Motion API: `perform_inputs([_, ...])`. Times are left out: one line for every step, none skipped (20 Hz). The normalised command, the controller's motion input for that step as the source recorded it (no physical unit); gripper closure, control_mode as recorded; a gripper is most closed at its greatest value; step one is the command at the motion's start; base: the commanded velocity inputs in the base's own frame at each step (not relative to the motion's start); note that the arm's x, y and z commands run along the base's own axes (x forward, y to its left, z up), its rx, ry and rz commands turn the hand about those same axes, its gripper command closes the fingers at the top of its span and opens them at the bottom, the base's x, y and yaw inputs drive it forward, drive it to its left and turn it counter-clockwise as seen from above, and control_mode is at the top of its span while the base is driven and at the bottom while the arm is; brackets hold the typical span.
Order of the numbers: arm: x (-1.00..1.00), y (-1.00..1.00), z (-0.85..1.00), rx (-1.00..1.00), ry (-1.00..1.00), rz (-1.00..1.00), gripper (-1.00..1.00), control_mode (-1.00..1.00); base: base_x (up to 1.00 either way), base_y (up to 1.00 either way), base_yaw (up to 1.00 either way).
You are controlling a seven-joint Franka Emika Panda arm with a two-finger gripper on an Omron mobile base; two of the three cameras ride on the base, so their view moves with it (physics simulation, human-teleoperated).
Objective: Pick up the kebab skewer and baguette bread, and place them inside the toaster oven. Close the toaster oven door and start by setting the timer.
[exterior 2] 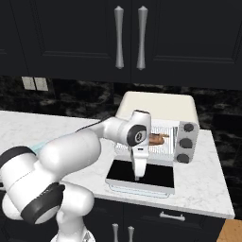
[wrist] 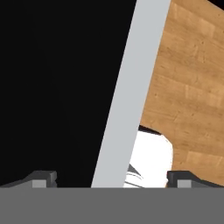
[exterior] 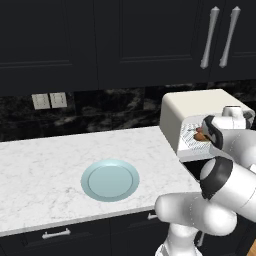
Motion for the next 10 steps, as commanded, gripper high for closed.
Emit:
perform_inputs([0.33, 0.03, 0.00, 0.03, 0.00, 0.00, -1.00, -1.00, 0.00, 0.00, 0.00])
perform_inputs([0.36, 0.00, 0.00, 0.03, 0.00, 0.00, -1.00, -1.00, 0.00, 0.00, 0.00])
perform_inputs([0.36, 0.00, 0.00, 0.03, 0.00, 0.00, -1.00, -1.00, 0.00, 0.00, 0.00])
perform_inputs([0.43, 0.00, 0.00, 0.03, 0.00, 0.00, -1.00, -1.00, 0.00, 0.00, 0.00])
perform_inputs([0.46, 0.00, 0.00, 0.03, 0.00, 0.00, -1.00, -1.00, 0.00, 0.00, 0.00])
perform_inputs([0.51, 0.00, 0.00, 0.03, 0.00, 0.00, -1.00, -1.00, 0.00, 0.00, 0.00])
perform_inputs([0.51, 0.00, 0.00, 0.02, 0.00, 0.00, -1.00, -1.00, 0.00, 0.00, 0.00])
perform_inputs([0.52, 0.00, 0.00, 0.02, 0.00, 0.00, -1.00, -1.00, 0.00, 0.00, 0.00])
perform_inputs([0.49, 0.00, 0.00, 0.02, 0.00, 0.00, -1.00, -1.00, 0.00, 0.00, 0.00])
perform_inputs([0.44, 0.00, 0.00, 0.02, 0.00, 0.00, -1.00, -1.00, 0.00, 0.00, 0.00])
